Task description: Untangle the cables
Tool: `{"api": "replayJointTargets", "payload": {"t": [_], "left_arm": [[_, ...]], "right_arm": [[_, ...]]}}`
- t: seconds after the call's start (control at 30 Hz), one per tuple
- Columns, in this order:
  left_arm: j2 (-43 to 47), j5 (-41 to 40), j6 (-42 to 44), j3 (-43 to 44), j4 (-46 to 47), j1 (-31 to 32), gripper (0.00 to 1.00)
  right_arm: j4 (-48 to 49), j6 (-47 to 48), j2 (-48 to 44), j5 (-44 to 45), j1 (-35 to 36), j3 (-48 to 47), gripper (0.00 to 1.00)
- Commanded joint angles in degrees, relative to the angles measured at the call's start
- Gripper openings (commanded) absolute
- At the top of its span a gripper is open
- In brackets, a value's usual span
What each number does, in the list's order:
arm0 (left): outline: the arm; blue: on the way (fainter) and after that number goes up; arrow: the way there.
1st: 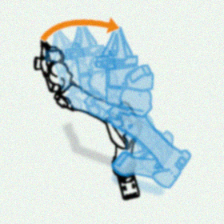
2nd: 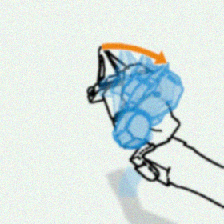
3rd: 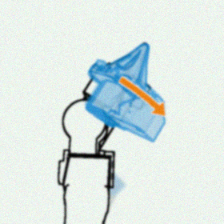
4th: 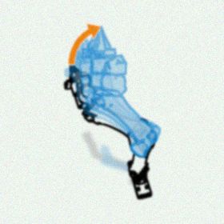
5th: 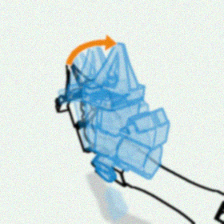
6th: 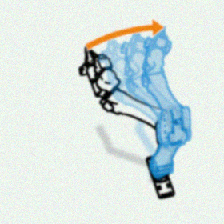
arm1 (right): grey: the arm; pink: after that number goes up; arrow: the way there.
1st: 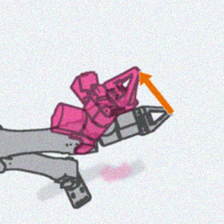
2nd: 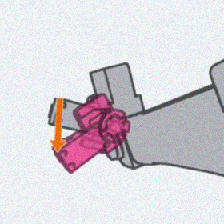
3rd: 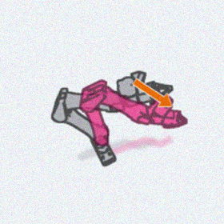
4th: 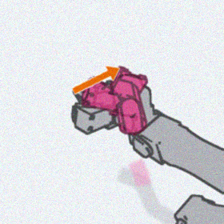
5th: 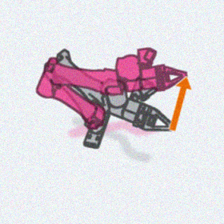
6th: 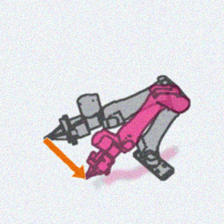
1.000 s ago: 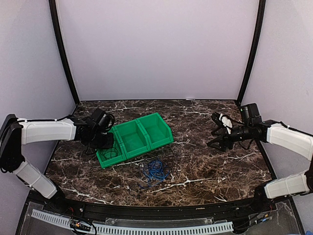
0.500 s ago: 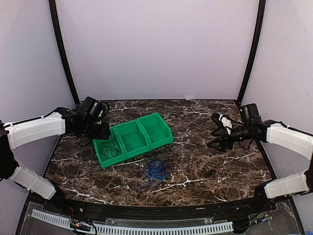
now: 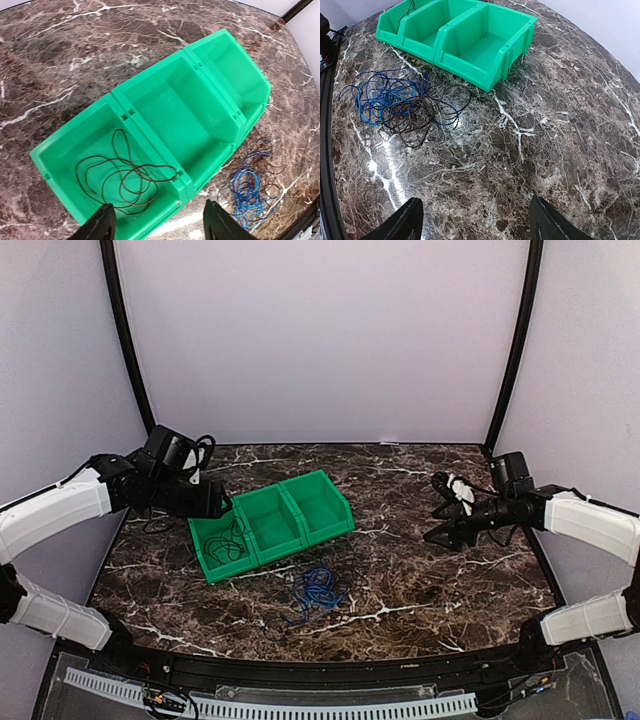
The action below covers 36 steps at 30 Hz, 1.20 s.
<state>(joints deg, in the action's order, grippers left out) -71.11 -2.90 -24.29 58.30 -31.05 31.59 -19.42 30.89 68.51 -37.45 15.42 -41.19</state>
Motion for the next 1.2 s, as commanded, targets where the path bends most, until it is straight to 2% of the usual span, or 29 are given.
{"api": "replayJointTargets", "payload": {"t": [0.0, 0.33, 0.37, 0.4, 0.43, 0.53, 0.6, 0.67, 0.97, 1.17], "left_arm": [[0.2, 8.1, -2.6, -2.6, 8.2, -0.3, 0.64], [-10.2, 5.3, -7.2, -0.3, 9.9, -0.3, 0.53], [-10.9, 4.9, -7.1, -0.2, 9.4, -0.3, 0.48], [-11.5, 4.0, -6.7, 0.1, 8.3, -0.3, 0.36], [-11.4, 3.9, -6.6, 0.0, 7.7, -0.3, 0.33], [-10.4, -0.2, -6.5, -1.2, 7.5, -0.3, 0.14], [-10.0, -2.1, -6.3, -2.0, 7.8, -0.3, 0.05], [-10.3, -3.6, -5.8, -2.8, 8.1, -0.4, 0.01], [-13.0, -10.1, -5.4, -5.8, 8.6, -0.5, 0.00], [-12.0, -9.8, -4.6, -7.6, 10.9, -1.4, 0.00]], "right_arm": [[0.4, 0.2, 0.3, -0.2, -0.2, -1.3, 0.74], [0.4, 0.3, 0.5, 0.0, -0.2, -1.3, 0.74], [0.4, 0.3, 0.4, 0.0, -0.2, -1.3, 0.74], [0.4, 0.3, 0.6, -0.1, -0.2, -1.3, 0.74], [0.5, 0.3, 0.7, -0.1, -0.2, -1.4, 0.74], [0.3, 0.4, 1.0, -0.1, -0.1, -1.4, 0.74], [0.3, 0.4, 1.2, -0.1, -0.1, -1.6, 0.74], [0.3, 0.5, 1.2, 0.0, -0.1, -1.6, 0.74], [0.3, 0.5, 0.2, 0.0, -0.1, -1.1, 0.74], [0.4, 0.4, 0.1, -1.0, -0.2, -1.2, 0.74]]}}
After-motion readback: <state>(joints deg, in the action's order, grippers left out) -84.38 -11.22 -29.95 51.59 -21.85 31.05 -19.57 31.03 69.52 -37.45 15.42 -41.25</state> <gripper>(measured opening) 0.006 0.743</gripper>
